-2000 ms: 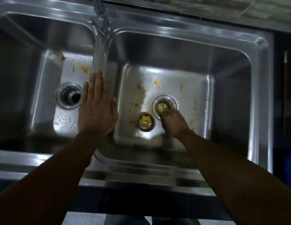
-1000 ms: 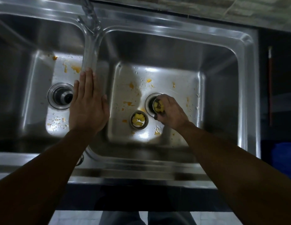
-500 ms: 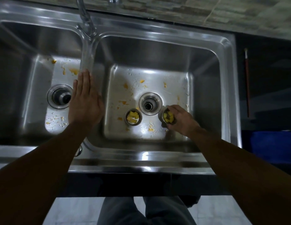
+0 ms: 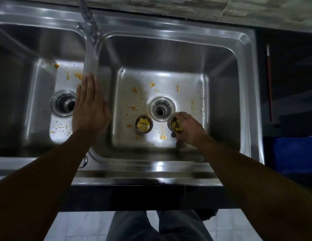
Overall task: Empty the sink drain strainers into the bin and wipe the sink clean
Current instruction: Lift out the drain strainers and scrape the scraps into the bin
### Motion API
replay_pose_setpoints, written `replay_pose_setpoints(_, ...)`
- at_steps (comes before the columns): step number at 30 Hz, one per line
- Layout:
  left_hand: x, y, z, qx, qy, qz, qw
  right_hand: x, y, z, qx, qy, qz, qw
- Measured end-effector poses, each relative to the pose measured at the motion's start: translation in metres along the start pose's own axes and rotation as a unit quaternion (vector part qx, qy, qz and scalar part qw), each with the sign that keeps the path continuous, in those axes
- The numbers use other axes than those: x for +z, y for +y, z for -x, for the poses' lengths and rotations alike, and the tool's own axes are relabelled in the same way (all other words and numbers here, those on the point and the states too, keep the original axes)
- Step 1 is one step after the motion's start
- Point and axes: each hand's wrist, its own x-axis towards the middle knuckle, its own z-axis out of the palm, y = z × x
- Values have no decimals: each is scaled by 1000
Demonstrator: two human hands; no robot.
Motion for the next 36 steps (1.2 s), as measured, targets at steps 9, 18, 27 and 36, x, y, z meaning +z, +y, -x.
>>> replay_pose_setpoints(9, -3, 1, 0, 7, -10, 5, 1000, -2, 1, 0, 16, -18, -23, 999)
replay_pose_setpoints(18, -16, -2, -2, 1, -41, 61, 997, -23, 0, 45, 19, 3, -43, 999)
replay_pose_setpoints(27, -33, 118, -1, 73, -105, 58, 990, -88, 31, 90, 6, 184, -75, 980)
replay_pose_setpoints(36, -15, 314, -3, 210, -173, 161, 949, -151, 116, 90, 97, 243, 50, 964)
